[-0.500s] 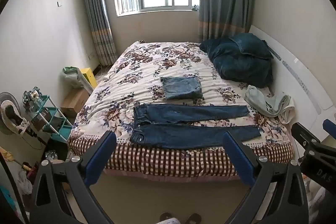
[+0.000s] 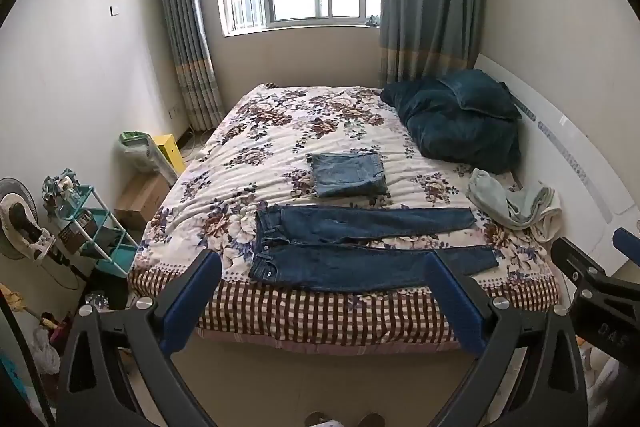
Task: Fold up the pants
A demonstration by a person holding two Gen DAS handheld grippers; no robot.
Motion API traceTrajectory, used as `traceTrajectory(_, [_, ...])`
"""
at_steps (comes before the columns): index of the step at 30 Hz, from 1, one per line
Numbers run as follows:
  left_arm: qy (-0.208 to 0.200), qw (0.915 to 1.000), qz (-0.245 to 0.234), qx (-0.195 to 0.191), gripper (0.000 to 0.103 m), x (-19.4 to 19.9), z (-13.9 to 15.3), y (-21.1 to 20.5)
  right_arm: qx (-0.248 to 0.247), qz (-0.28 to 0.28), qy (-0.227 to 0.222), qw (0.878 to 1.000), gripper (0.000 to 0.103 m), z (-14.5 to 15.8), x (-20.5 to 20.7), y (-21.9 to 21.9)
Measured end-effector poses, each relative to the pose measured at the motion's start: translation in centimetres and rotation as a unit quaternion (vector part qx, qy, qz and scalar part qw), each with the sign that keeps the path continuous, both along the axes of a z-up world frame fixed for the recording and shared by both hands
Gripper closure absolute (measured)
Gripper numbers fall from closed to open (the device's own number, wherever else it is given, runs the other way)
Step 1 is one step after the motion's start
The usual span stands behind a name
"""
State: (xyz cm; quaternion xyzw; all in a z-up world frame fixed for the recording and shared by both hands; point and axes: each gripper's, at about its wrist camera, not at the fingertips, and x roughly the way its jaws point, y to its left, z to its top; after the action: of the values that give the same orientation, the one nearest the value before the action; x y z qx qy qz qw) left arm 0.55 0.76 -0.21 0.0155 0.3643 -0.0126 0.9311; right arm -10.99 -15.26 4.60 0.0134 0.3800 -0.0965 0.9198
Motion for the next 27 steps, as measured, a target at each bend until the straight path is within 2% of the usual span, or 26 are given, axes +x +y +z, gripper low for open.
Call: traceTrajectory(27, [-0.004,1.0,0.001,0.003,0.0,0.1,0.71,-0.11,0.003,-0.001,-0.002,1.0,0.0,0.55,-0.44,0.7])
